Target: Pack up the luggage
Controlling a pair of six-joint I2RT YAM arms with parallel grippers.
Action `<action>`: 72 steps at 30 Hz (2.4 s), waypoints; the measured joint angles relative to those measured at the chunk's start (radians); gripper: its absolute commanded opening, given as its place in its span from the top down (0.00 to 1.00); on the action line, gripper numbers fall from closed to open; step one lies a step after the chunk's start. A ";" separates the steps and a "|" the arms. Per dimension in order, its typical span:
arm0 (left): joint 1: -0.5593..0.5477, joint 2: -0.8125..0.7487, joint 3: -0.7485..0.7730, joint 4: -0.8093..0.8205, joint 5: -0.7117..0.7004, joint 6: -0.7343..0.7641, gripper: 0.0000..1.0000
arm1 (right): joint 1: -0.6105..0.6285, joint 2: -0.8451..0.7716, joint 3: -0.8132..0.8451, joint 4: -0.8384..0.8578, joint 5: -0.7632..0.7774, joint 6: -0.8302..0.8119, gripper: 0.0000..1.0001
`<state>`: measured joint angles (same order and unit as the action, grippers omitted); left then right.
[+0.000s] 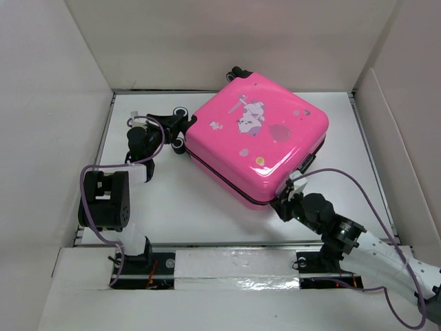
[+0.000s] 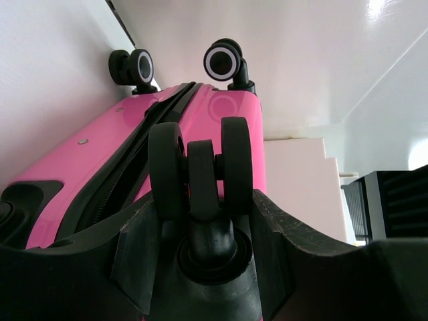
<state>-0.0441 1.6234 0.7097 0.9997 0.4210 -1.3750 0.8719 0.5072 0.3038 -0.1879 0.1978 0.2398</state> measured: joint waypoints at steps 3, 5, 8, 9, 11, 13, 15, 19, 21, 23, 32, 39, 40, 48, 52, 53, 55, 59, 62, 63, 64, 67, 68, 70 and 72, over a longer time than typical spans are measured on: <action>0.000 0.000 0.000 0.000 -0.009 0.006 1.00 | 0.000 0.020 -0.007 0.027 -0.004 0.000 0.89; 0.000 0.000 0.000 0.001 -0.010 0.010 1.00 | 0.000 0.023 -0.024 0.046 0.003 0.000 0.94; 0.000 0.000 -0.001 0.001 -0.011 0.016 1.00 | 0.000 0.007 -0.043 0.069 0.012 0.000 1.00; 0.000 0.000 -0.001 0.001 -0.013 0.019 1.00 | 0.000 -0.003 -0.048 0.071 0.013 0.001 1.00; 0.000 -0.003 -0.001 -0.003 -0.020 0.027 1.00 | 0.000 -0.027 -0.062 0.077 0.016 0.003 1.00; -0.001 -0.011 -0.001 -0.017 -0.032 0.039 0.80 | 0.000 -0.046 -0.074 0.083 0.018 0.005 1.00; -0.003 -0.024 -0.001 -0.039 -0.048 0.058 0.52 | 0.000 -0.064 -0.083 0.085 0.021 0.011 1.00; -0.004 -0.077 -0.003 -0.115 -0.107 0.137 0.17 | 0.000 -0.085 -0.090 0.083 0.023 0.015 1.00; 0.000 -0.135 -0.026 -0.151 -0.157 0.178 0.15 | 0.001 -0.089 -0.090 0.079 0.023 0.015 1.00; 0.001 -0.211 -0.060 -0.187 -0.212 0.214 0.22 | 0.003 -0.096 -0.090 0.069 0.022 0.014 1.00; -0.253 -0.613 -0.292 -0.274 -0.459 0.453 1.00 | 0.020 -0.093 -0.064 0.021 -0.002 0.011 1.00; -0.674 -0.695 -0.432 -0.390 -0.530 0.618 1.00 | 0.060 -0.053 -0.038 0.008 0.005 0.011 1.00; -0.702 -0.692 -0.433 -0.400 -0.538 0.634 1.00 | 0.067 -0.047 -0.035 0.007 0.010 0.011 1.00; -0.936 -0.466 -0.317 -0.339 -0.553 0.722 1.00 | 0.158 0.014 0.007 -0.011 0.077 0.019 1.00; -0.939 -0.375 -0.276 -0.324 -0.540 0.748 1.00 | 0.184 0.029 0.015 -0.022 0.108 0.027 1.00; -0.943 -0.356 -0.267 -0.323 -0.538 0.752 1.00 | 0.191 0.031 0.018 -0.023 0.113 0.027 1.00; -0.946 -0.324 -0.242 -0.320 -0.529 0.764 1.00 | 0.203 0.039 0.023 -0.027 0.124 0.027 1.00; -0.952 -0.245 -0.183 -0.305 -0.501 0.772 1.00 | 0.225 0.084 0.035 -0.021 0.153 0.030 1.00; -0.958 -0.199 -0.152 -0.292 -0.479 0.771 1.00 | 0.265 0.151 0.053 0.007 0.206 0.033 1.00; -0.958 -0.197 -0.151 -0.290 -0.477 0.771 1.00 | 0.278 0.174 0.064 0.018 0.222 0.034 1.00; -0.959 -0.195 -0.150 -0.290 -0.475 0.771 1.00 | 0.292 0.211 0.076 0.023 0.243 0.033 1.00; -0.963 -0.190 -0.144 -0.296 -0.470 0.772 1.00 | 0.330 0.330 0.126 0.052 0.307 0.030 1.00; -0.963 -0.187 -0.140 -0.301 -0.467 0.772 1.00 | 0.336 0.366 0.139 0.068 0.324 0.027 1.00; -0.963 -0.186 -0.130 -0.320 -0.462 0.775 0.94 | 0.343 0.426 0.148 0.116 0.361 0.026 1.00; -0.964 -0.188 -0.119 -0.354 -0.462 0.789 0.82 | 0.350 0.484 0.149 0.178 0.402 0.032 1.00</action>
<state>-1.0077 1.4353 0.5907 0.6460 -0.0410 -0.5858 1.2221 0.9913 0.4530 -0.0101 0.6003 0.2722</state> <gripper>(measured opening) 0.091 0.020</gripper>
